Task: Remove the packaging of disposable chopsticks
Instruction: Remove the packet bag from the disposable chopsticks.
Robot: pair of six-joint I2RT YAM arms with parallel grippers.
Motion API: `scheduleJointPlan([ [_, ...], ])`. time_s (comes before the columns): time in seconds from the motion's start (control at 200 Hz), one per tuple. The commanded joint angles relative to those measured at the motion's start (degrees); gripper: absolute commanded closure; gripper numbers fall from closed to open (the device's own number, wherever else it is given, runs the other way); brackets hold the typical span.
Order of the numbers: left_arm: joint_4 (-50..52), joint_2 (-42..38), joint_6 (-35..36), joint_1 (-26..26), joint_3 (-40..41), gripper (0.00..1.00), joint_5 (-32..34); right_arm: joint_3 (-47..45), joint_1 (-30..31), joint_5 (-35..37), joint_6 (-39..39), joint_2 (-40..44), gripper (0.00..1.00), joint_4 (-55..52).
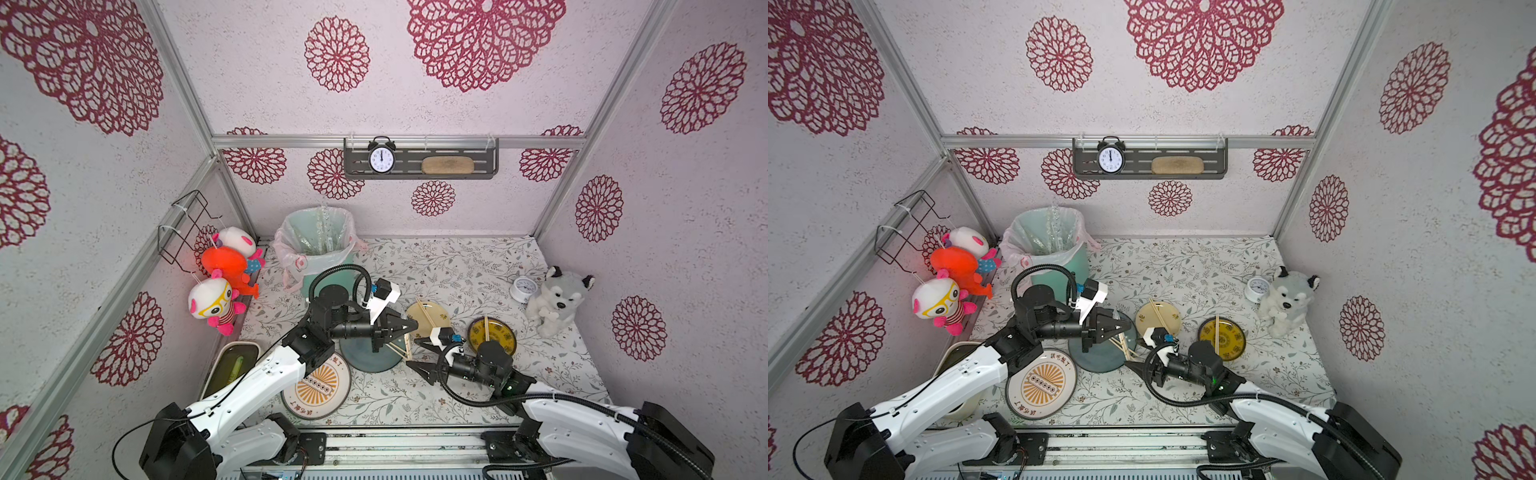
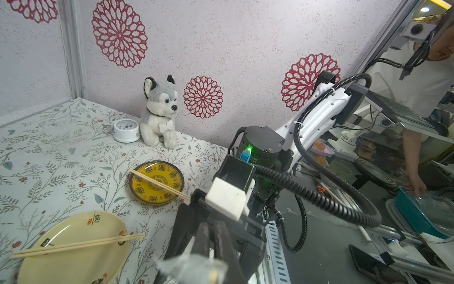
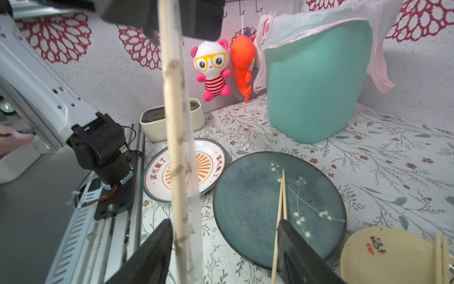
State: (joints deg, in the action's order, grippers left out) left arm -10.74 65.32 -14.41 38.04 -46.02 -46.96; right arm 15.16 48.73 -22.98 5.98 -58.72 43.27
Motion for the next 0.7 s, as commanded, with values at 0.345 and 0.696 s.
scheduleJointPlan([
  [0.345, 3.98, -2.73, 4.58, -0.25, -0.74, 1.0, 0.94, -2.37, -1.97, -6.94, 1.84, -1.99, 0.73, 8.03],
  [0.696, 2.66, -1.08, 3.09, -0.16, -1.26, 1.0, 0.18, -2.49, -1.97, -12.23, 4.59, -6.31, 0.78, 14.87],
])
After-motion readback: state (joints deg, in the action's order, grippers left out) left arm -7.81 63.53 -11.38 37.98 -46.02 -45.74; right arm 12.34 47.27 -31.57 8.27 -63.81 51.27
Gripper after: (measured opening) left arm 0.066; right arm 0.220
